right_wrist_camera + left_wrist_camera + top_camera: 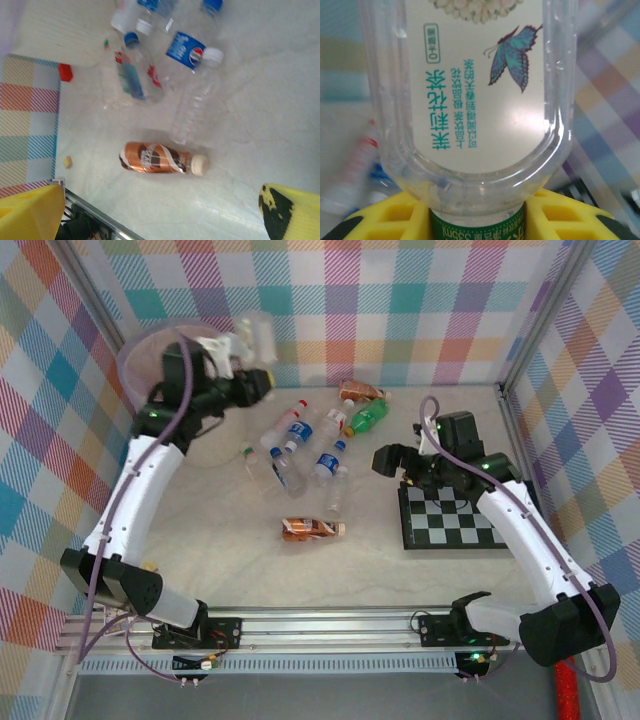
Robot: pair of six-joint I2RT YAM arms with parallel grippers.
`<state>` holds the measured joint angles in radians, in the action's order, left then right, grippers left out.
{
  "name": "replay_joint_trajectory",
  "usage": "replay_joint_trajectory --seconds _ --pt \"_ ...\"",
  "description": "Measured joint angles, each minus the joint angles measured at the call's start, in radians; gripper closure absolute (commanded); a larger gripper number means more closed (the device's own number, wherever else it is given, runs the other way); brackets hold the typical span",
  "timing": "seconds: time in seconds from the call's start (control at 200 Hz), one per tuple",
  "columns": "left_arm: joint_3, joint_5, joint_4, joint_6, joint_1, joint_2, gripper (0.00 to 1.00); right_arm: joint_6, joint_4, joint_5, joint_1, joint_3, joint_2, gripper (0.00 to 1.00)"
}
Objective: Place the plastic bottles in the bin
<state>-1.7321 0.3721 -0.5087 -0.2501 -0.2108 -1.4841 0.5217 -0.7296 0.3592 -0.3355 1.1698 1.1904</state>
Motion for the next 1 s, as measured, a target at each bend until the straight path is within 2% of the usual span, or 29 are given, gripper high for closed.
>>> replay_joint_trajectory --seconds 0.24,0.525,0.63,0.88,0.92,1.0 --pt "-0.206 -0.077 -0.058 0.013 0.209 -0.143 0.93 -0.01 -0.027 0.0 0.0 -0.052 -0.008 0.01" --pt "-0.474 -0.16 -0.214 0.042 0.313 -0.423 1.0 -0.01 -0.043 -0.002 0.0 -0.078 -0.055 0.01" --pt "-0.542 -0.178 -0.264 0.05 0.328 -0.511 1.0 -0.01 -0.045 -0.011 0.0 -0.097 -0.055 0.01" --pt "-0.571 -0.191 -0.339 0.057 0.339 -0.613 1.0 -0.007 -0.043 -0.028 0.0 -0.133 -0.055 0.01" --pt "-0.575 -0.191 -0.348 0.058 0.34 -0.624 0.97 -0.007 -0.042 -0.032 0.0 -0.139 -0.055 0.01" --pt "-0.576 -0.191 -0.358 0.06 0.341 -0.644 0.84 -0.007 -0.042 -0.038 0.0 -0.152 -0.054 0.01"
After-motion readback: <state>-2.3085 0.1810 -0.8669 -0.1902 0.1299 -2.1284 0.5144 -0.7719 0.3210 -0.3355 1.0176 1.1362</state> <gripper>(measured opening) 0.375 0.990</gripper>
